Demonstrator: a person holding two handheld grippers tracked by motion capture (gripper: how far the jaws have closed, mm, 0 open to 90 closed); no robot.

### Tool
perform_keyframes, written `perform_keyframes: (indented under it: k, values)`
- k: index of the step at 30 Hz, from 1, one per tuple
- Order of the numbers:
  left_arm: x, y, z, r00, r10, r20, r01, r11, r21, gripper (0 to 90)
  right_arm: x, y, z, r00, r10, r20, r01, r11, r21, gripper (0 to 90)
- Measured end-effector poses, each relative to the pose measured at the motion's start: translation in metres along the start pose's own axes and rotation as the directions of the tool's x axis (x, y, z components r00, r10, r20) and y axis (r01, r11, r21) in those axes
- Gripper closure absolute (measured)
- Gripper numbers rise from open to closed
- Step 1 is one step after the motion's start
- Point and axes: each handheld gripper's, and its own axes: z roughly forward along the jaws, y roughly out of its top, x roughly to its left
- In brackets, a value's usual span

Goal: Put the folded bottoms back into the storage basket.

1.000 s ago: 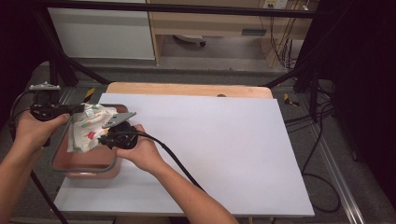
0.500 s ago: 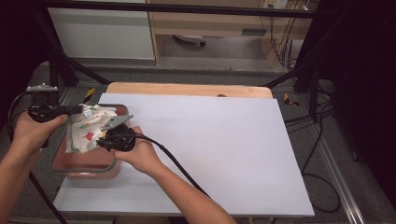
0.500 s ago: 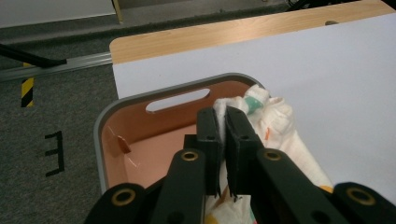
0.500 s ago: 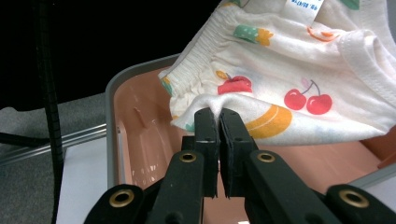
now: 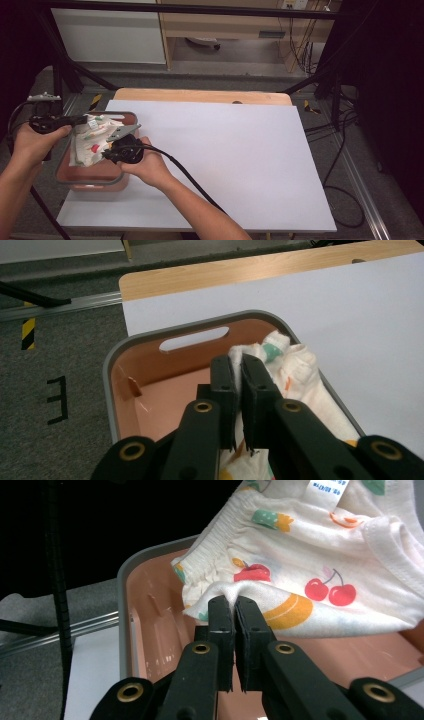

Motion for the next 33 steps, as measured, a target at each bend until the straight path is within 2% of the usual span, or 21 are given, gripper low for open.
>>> perform_keyframes:
  k: [33]
  values:
    - [0.002,-0.012,0.009,1.0000,-0.008,0.003,0.008,0.9998,0.018,85.1,0.003,-0.005,0.013,0.9999,0.007,-0.011,-0.007,0.999,0.037,86.5]
